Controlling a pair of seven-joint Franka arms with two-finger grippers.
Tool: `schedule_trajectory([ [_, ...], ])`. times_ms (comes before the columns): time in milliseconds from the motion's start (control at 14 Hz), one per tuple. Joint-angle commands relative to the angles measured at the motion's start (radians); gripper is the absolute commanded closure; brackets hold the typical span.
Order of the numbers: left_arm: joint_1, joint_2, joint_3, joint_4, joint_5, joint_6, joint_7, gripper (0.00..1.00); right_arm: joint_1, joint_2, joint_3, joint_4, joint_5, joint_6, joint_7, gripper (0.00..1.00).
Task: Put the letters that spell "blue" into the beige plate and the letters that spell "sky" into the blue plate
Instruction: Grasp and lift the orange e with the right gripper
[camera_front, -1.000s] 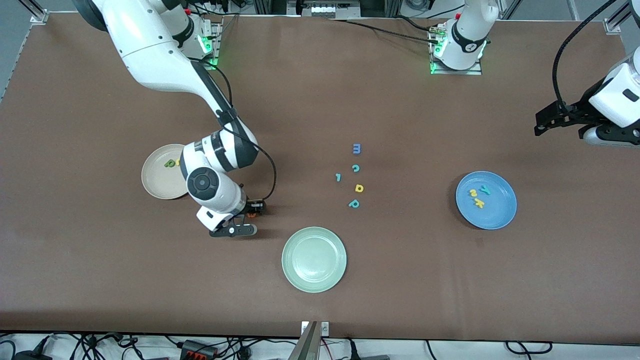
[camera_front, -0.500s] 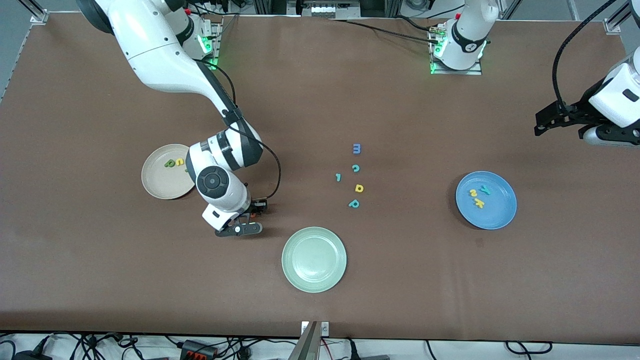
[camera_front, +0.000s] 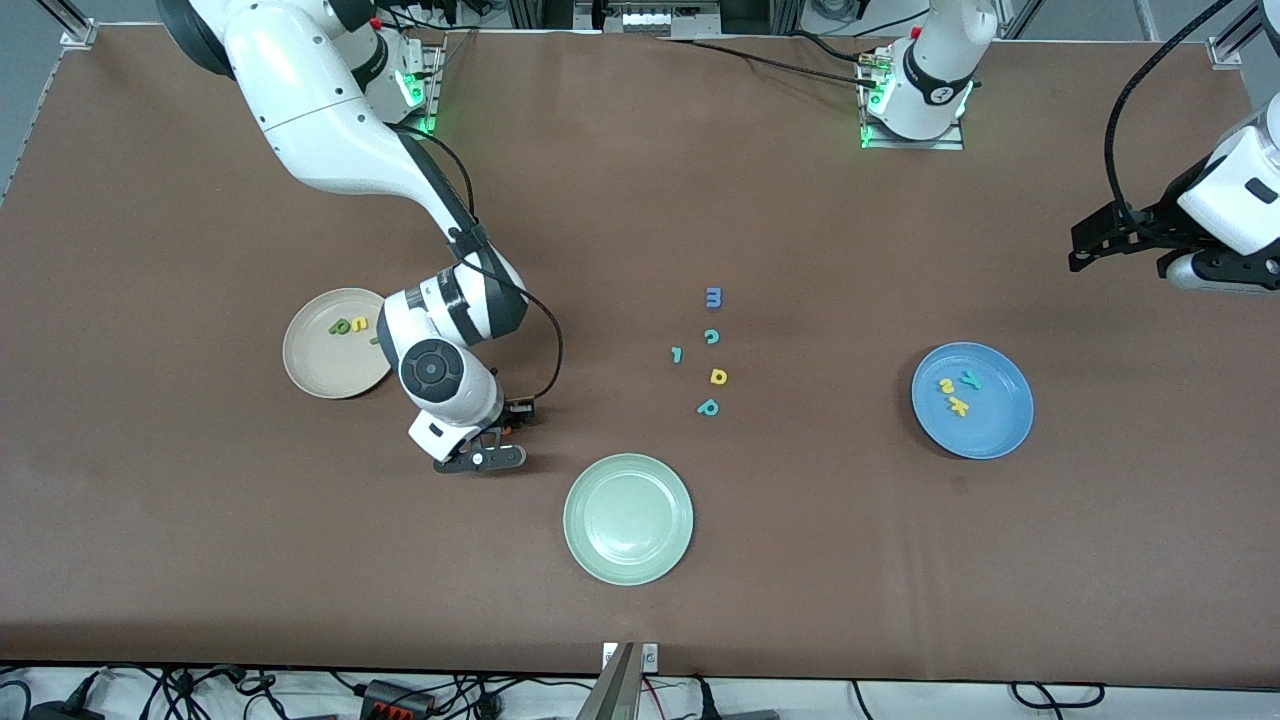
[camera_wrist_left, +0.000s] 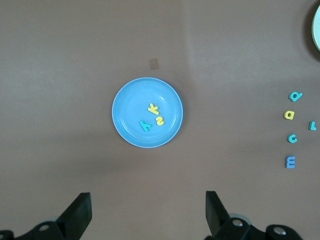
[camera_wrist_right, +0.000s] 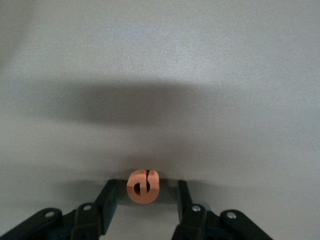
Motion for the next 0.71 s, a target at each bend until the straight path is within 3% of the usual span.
schedule_trajectory([
  [0, -0.005, 0.009, 0.000, 0.022, 0.020, -0.005, 0.014, 0.00, 0.009, 0.013, -0.005, 0.023, -0.013, -0.006, 0.013, 0.60],
  [71, -0.005, 0.007, 0.000, 0.022, 0.020, -0.005, 0.014, 0.00, 0.007, 0.013, -0.005, 0.023, -0.012, -0.009, 0.011, 0.68],
  [214, -0.005, 0.007, 0.000, 0.022, 0.020, -0.007, 0.014, 0.00, 0.001, 0.007, -0.005, 0.023, -0.004, -0.011, 0.011, 0.77],
  [429, -0.005, 0.007, 0.000, 0.022, 0.020, -0.007, 0.014, 0.00, -0.017, -0.038, -0.007, 0.007, -0.001, -0.019, 0.010, 0.81],
  [643, -0.005, 0.007, 0.000, 0.022, 0.020, -0.016, 0.014, 0.00, -0.059, -0.121, -0.008, -0.042, -0.004, -0.141, -0.016, 0.81],
])
